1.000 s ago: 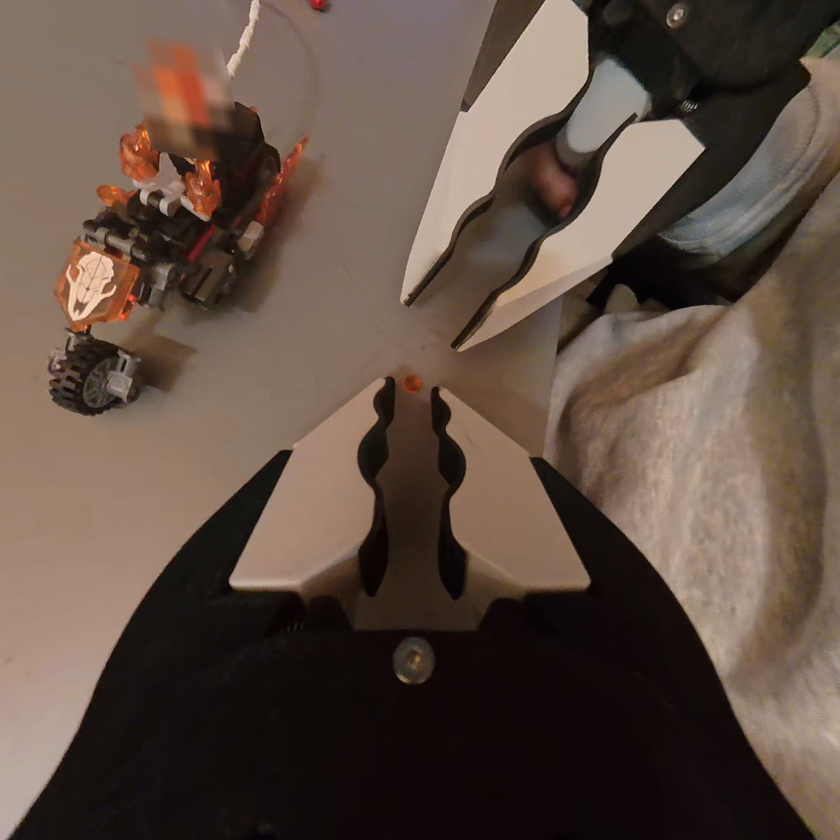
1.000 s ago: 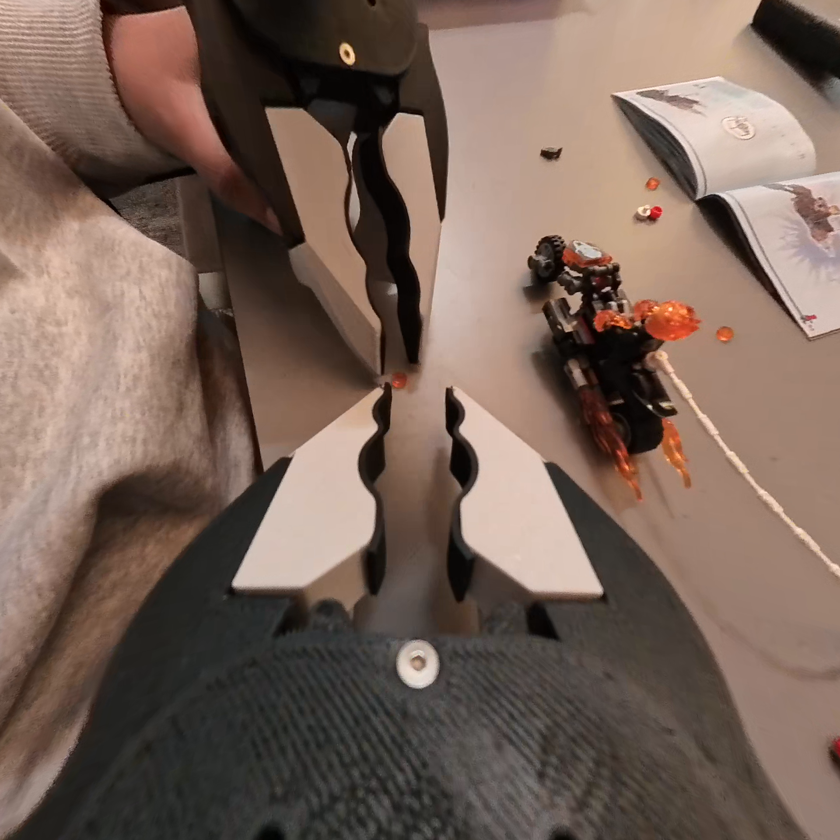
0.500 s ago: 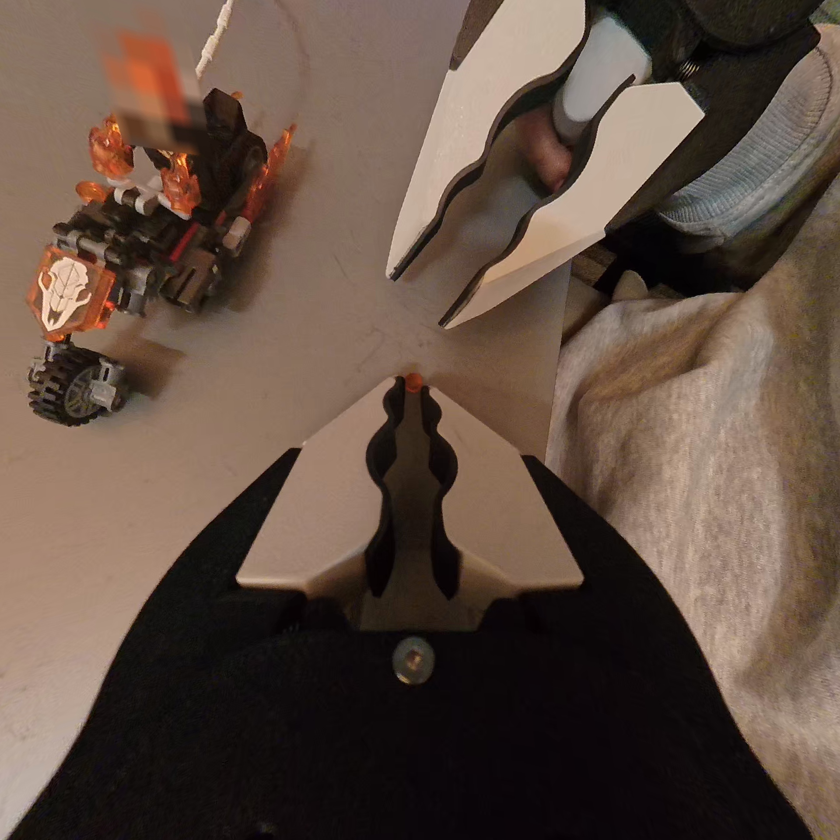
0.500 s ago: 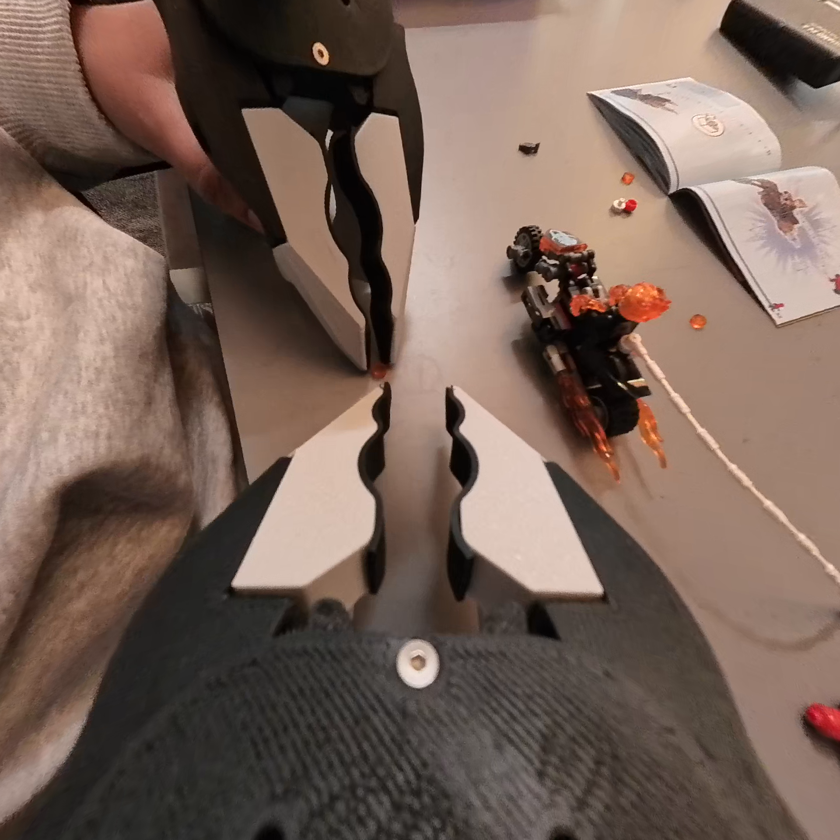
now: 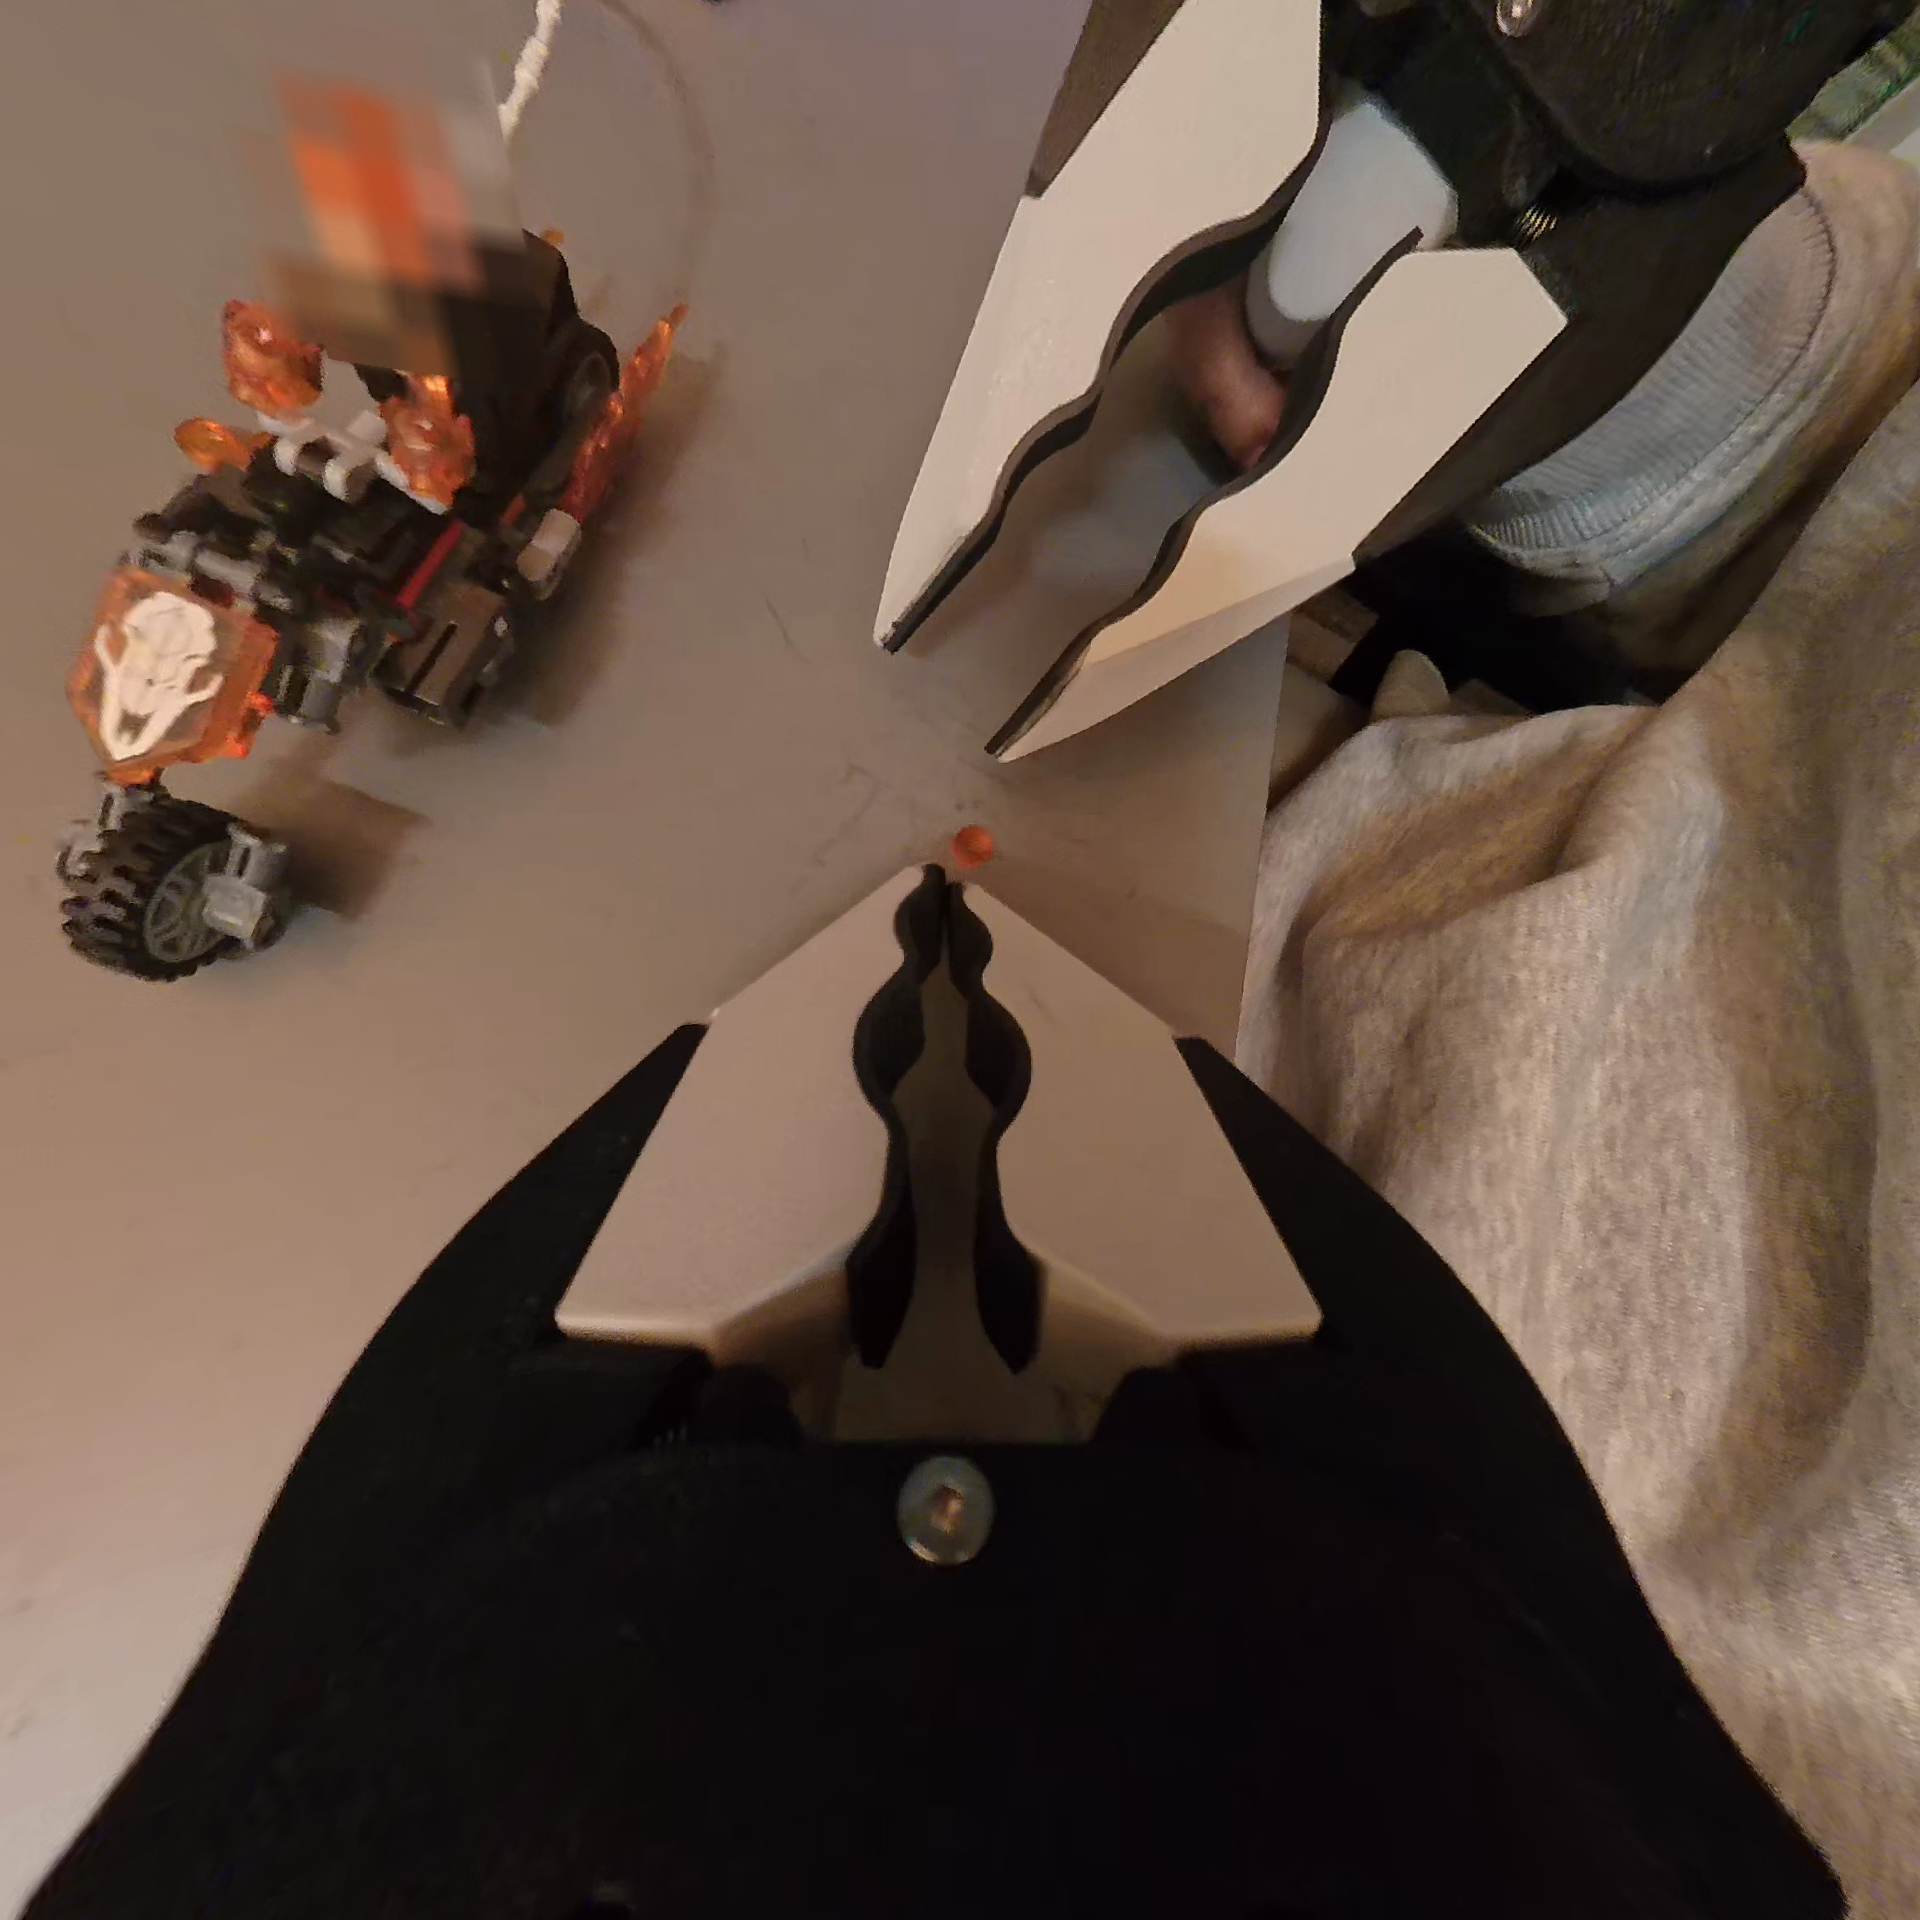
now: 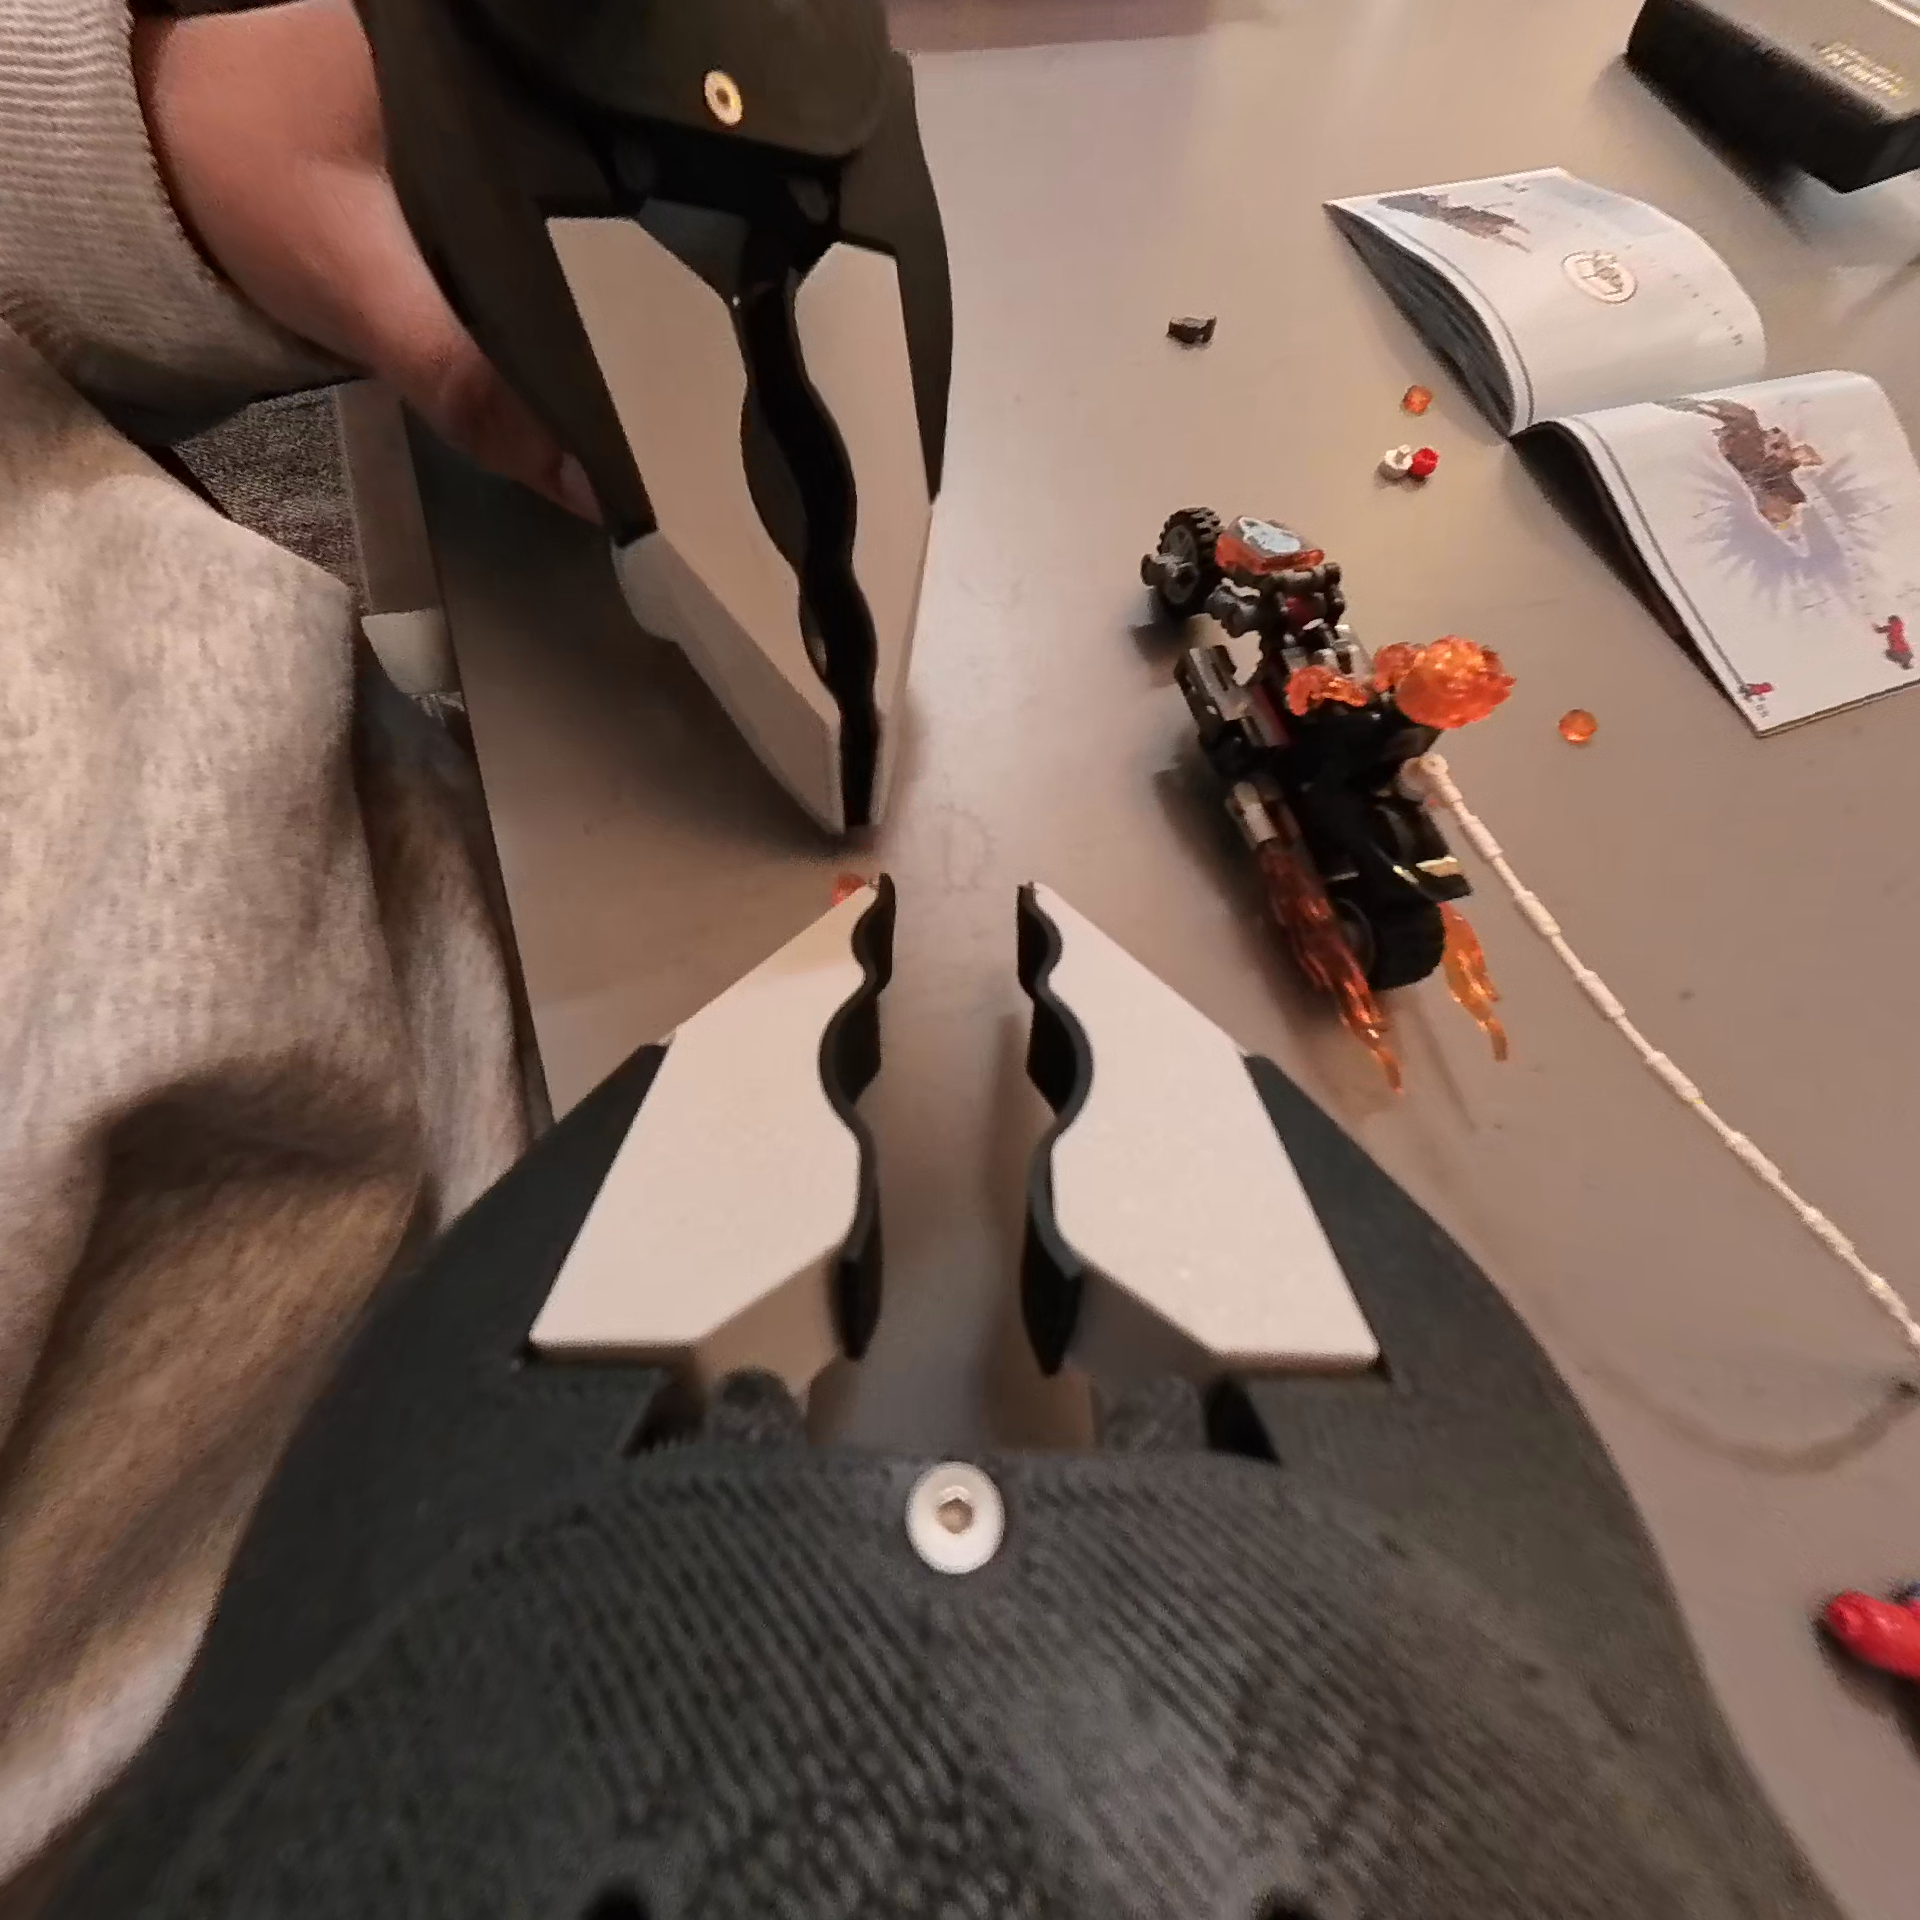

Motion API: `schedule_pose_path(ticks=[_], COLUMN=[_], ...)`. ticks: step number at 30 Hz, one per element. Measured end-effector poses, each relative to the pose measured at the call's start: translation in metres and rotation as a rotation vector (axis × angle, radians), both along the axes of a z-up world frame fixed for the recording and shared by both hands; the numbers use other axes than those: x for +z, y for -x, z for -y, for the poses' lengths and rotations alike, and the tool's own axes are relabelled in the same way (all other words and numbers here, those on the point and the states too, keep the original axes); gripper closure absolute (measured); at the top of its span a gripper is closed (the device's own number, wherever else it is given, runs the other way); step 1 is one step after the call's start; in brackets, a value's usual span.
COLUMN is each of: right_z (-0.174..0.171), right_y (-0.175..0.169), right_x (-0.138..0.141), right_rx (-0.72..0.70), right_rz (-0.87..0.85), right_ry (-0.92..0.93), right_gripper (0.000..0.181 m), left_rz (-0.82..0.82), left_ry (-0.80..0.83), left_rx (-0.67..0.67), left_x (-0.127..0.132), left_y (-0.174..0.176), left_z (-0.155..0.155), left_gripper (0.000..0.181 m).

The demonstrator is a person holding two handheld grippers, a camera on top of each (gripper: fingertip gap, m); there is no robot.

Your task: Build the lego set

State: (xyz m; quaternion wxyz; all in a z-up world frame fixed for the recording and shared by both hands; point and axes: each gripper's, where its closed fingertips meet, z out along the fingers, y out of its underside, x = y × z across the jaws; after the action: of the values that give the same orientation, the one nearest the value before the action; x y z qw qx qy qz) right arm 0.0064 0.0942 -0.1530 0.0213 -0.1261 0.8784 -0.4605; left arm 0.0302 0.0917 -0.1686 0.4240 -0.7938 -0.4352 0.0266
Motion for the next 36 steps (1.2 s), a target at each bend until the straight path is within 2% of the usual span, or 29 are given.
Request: schedule_pose_path(ticks=[3,6,12,18,25,27,31,36], right_z=[0.000,0.000,0.000,-0.002,-0.003,-0.003,-0.002,0.005], right_y=[0.001,0.002,0.004,0.005,0.009,0.010,0.017,0.031], right_x=[0.000,-0.001,-0.001,-0.001,0.000,0.000,0.003,0.008], right_rx=[-0.003,-0.004,-0.011,-0.015,-0.030,-0.036,-0.061,-0.124], right_rz=[0.000,-0.002,-0.003,-0.009,-0.009,-0.013,-0.026,-0.054], right_ry=[-0.001,-0.004,-0.003,-0.003,0.003,0.006,0.017,0.045], right_gripper=[0.159,0.160,0.160,0.160,0.160,0.160,0.161,0.162], left_rz=[-0.001,0.012,-0.005,-0.010,-0.015,-0.023,-0.076,-0.117], left_ry=[-0.043,-0.065,0.009,0.039,0.044,0.054,0.064,-0.083], left_rx=[0.022,0.017,-0.032,-0.040,-0.043,-0.021,0.097,0.249], left_x=[0.004,0.005,-0.001,-0.003,-0.003,-0.003,0.004,0.022], left_y=[0.002,0.001,0.000,0.004,0.003,0.005,0.017,0.035], left_z=[0.005,0.006,-0.007,-0.011,-0.011,-0.005,0.028,0.056], left_gripper=[0.181,0.174,0.165,0.175,0.176,0.176,0.177,0.177])
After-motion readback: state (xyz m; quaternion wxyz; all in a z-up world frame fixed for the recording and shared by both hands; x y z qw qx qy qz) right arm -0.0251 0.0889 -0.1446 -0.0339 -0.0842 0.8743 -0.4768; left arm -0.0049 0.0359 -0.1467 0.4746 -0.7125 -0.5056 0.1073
